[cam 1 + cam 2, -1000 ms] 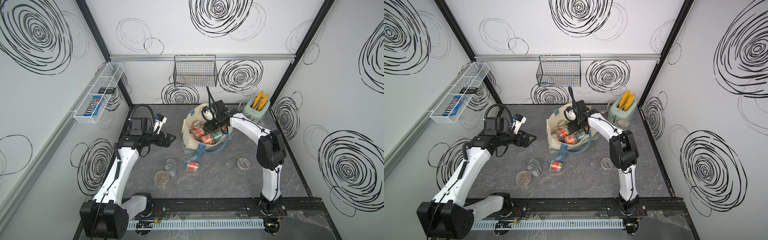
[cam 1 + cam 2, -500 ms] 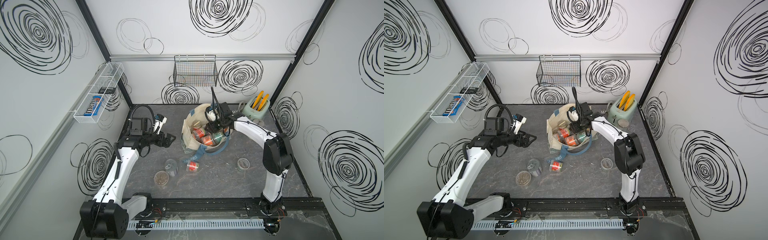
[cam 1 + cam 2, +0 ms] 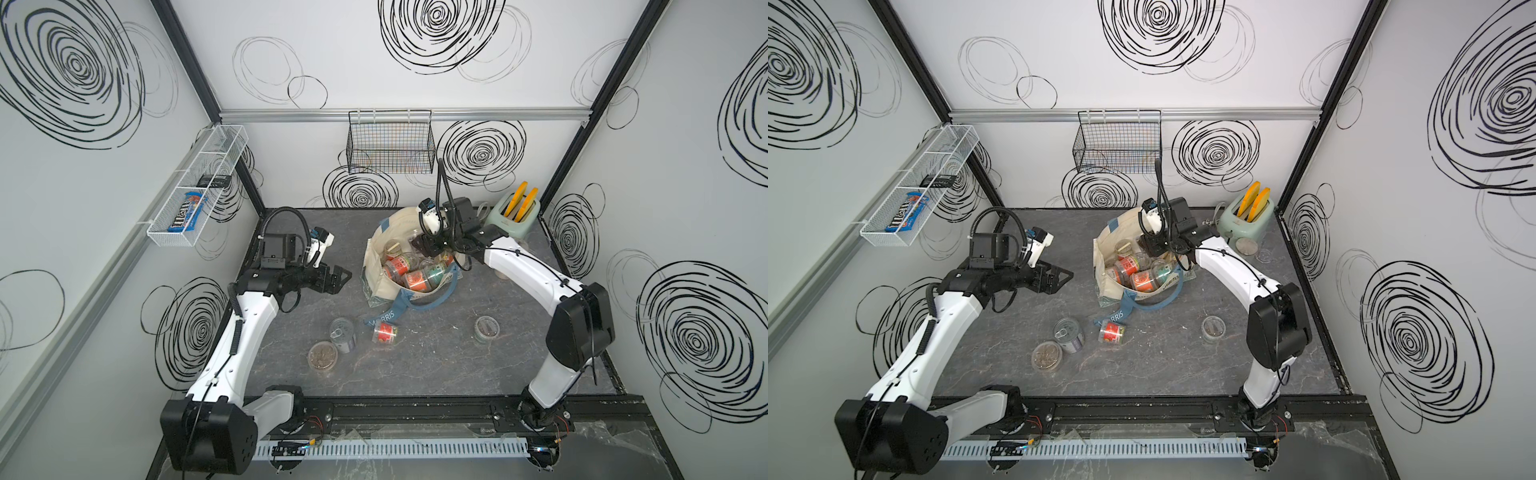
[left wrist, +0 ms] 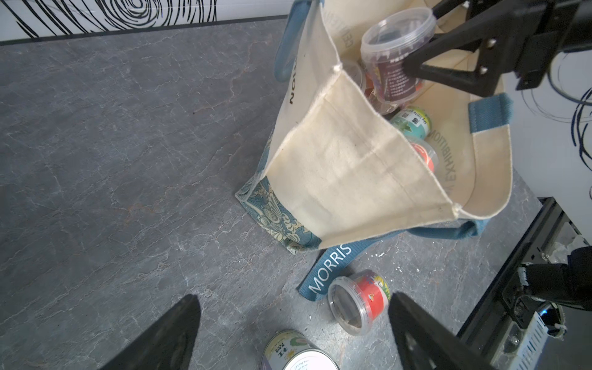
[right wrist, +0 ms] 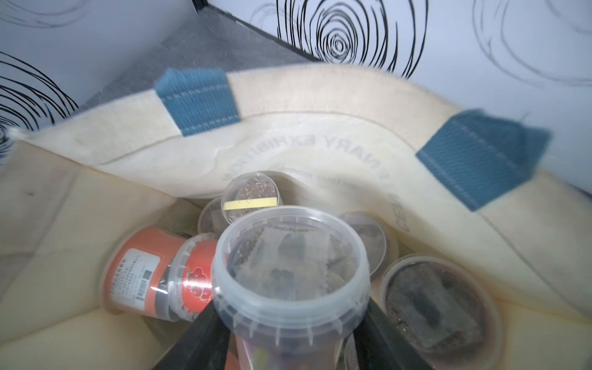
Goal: Take out the seed jars from the canvas bag
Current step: Pick up the seed jar from the canvas bag, then place the seed jar at the center of the board.
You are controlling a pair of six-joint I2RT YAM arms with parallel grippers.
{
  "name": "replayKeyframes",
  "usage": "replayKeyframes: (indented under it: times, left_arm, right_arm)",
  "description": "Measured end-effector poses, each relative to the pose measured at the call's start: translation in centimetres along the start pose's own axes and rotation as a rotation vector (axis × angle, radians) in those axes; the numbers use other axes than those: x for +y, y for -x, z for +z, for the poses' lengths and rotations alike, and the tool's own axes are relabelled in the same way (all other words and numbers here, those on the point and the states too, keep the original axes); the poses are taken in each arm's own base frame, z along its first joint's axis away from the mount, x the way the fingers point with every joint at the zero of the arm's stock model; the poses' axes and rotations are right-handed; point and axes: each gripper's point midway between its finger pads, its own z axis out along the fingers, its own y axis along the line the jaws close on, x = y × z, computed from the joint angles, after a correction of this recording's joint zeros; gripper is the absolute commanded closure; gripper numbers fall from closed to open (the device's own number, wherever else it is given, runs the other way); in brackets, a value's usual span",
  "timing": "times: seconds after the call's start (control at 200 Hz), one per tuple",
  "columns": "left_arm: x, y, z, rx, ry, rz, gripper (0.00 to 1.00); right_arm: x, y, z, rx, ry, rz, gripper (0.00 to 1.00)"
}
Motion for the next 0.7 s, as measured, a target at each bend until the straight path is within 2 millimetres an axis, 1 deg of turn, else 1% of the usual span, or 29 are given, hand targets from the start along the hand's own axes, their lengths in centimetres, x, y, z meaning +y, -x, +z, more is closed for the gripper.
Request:
replayKeyframes:
  times: [0.085, 0.165, 0.265, 0.33, 0.41, 0.545, 0.65, 0.7]
  left_arm:
    - [-1.2, 1.6, -0.4, -0.023, -0.017, 0.039, 0.04]
    - [-2.7, 3.4, -1.1, -0.058, -0.049, 0.083, 0.04]
    - [-4.8, 5.4, -1.9, -0.097, -0.099, 0.128, 0.04]
    - [-6.1, 6.6, -2.2, -0.115, -0.134, 0.142, 0.04]
    - [-7.8, 7.8, -2.4, -0.129, -0.186, 0.15, 0.04]
    - [-10.3, 9.0, -2.3, -0.138, -0.279, 0.136, 0.04]
    - [-11.7, 9.6, -2.1, -0.135, -0.345, 0.085, 0.04]
    - [-12.1, 9.9, -2.0, -0.132, -0.376, 0.054, 0.04]
  right_arm:
    - [0.5, 1.4, -1.8, -0.074, 0.004, -0.002, 0.37]
    - [1.0, 2.7, -3.4, -0.138, 0.011, -0.003, 0.37]
    - [1.9, 4.1, -4.7, -0.199, 0.025, -0.012, 0.37]
    - [2.9, 4.7, -5.4, -0.231, 0.038, -0.02, 0.37]
    - [4.3, 4.7, -6.1, -0.258, 0.055, -0.031, 0.37]
    - [7.1, 3.5, -7.7, -0.29, 0.087, -0.06, 0.37]
    - [9.2, 2.9, -9.3, -0.325, 0.107, -0.085, 0.37]
    - [10.4, 2.6, -10.2, -0.345, 0.124, -0.1, 0.37]
